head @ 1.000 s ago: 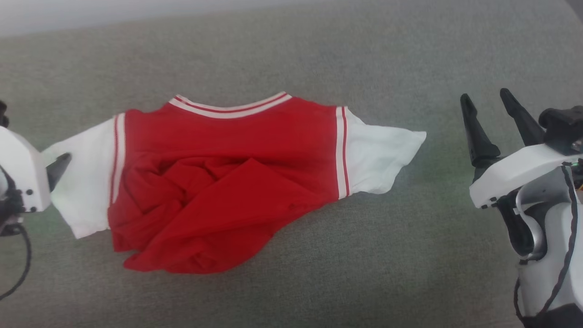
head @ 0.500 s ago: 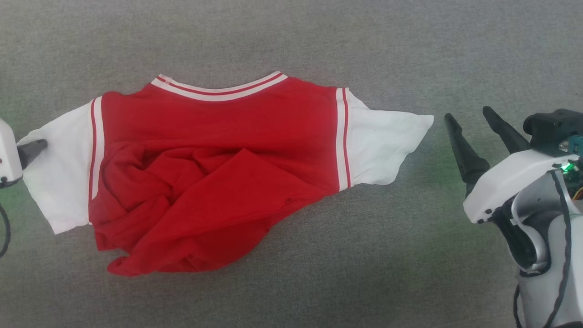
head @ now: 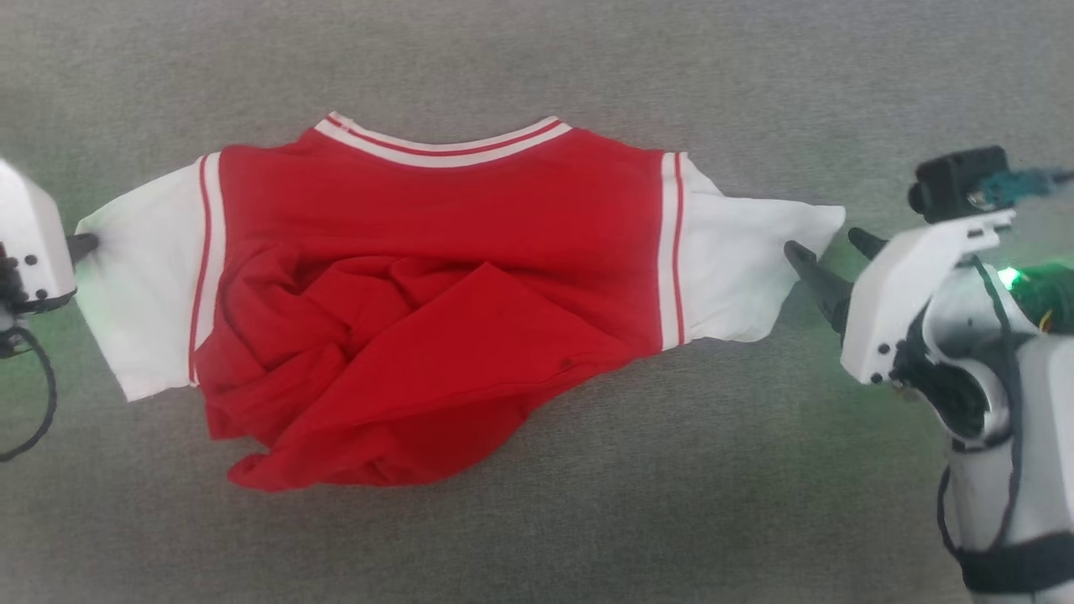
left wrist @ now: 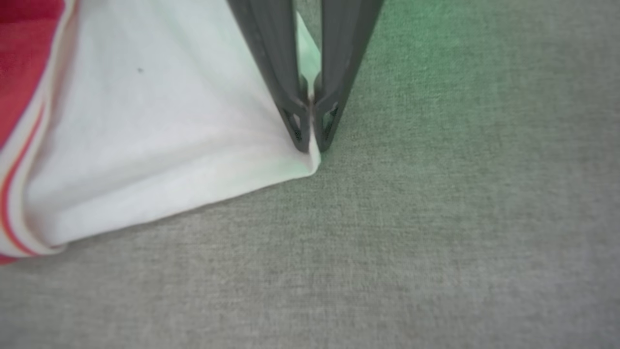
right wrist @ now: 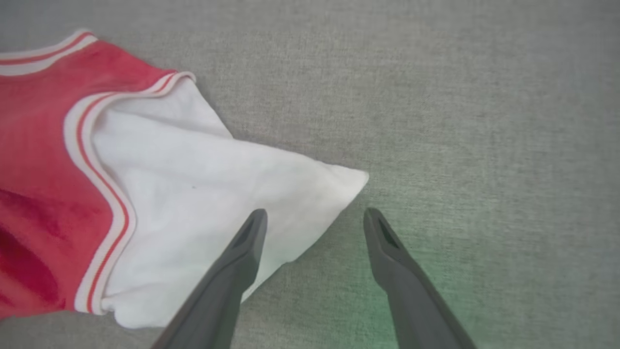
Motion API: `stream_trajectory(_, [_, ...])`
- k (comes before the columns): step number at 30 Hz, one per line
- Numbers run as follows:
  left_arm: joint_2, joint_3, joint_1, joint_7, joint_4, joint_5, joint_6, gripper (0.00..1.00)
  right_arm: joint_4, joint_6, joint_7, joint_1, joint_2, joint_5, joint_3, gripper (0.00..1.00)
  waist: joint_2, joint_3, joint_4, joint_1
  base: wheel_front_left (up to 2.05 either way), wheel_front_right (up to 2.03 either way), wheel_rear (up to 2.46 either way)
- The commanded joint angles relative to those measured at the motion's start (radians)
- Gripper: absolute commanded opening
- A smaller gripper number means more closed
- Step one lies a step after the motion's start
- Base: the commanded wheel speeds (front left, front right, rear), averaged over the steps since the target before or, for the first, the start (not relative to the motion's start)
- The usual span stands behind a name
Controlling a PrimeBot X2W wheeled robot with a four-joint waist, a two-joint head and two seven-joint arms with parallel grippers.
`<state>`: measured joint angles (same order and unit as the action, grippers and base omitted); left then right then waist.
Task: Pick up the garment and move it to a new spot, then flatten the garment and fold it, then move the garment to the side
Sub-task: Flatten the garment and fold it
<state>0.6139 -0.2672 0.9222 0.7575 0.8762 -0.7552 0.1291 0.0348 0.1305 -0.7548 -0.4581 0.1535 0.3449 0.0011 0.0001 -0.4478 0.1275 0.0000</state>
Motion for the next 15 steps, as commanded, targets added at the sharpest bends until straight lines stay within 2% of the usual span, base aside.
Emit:
stream_trajectory(1, [-0.058,-0.039,-0.058,0.004,0.05,-0.005,-0.001,0.0,0.023,0.0,-0.031,-0.022,-0.006,-0.006,-0.004,1.0,-0.0001,-0.005,-0.012,0.0,0.0,0.0,0.0])
stream_trajectory(10, [-0.088,-0.118,-0.006,-0.034,0.048,-0.048,0.001,0.0,0.224,0.001,-0.257,-0.148,-0.05,-0.03,0.017,1.0,-0.0001,-0.018,-0.058,0.0,0.0,0.0,0.0])
stream_trajectory(12, [-0.089,-0.127,-0.002,-0.05,0.054,-0.062,0.001,0.0,0.246,0.002,-0.277,-0.163,-0.046,-0.028,0.035,0.0,-0.0001,-0.012,-0.066,0.0,0.0,0.0,0.0])
stream_trajectory(15, [-0.08,-0.139,0.008,-0.077,0.067,-0.076,0.001,0.0,0.267,0.002,-0.279,-0.183,-0.027,-0.027,0.033,0.0,-0.0001,0.009,-0.076,0.0,0.0,0.0,0.0])
